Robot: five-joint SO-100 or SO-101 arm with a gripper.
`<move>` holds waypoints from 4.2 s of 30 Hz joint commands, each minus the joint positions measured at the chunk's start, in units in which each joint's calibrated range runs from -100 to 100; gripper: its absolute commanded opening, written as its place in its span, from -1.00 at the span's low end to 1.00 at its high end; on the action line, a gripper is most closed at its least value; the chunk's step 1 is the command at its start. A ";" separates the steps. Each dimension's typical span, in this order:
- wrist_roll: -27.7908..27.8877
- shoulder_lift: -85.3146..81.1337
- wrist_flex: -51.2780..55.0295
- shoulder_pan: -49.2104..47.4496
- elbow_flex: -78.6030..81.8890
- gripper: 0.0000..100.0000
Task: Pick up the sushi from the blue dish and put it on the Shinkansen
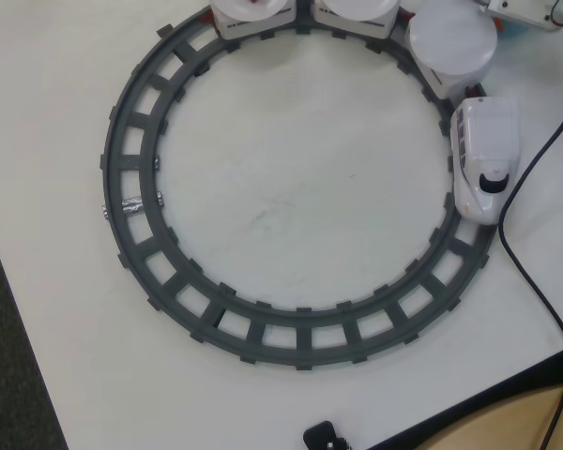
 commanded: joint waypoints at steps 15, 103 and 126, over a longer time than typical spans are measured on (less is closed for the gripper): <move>-3.93 -36.15 19.17 -11.15 9.17 -0.95; -24.07 -118.41 -11.55 1.61 101.45 -0.22; -23.70 -119.50 -22.42 0.21 134.40 -0.22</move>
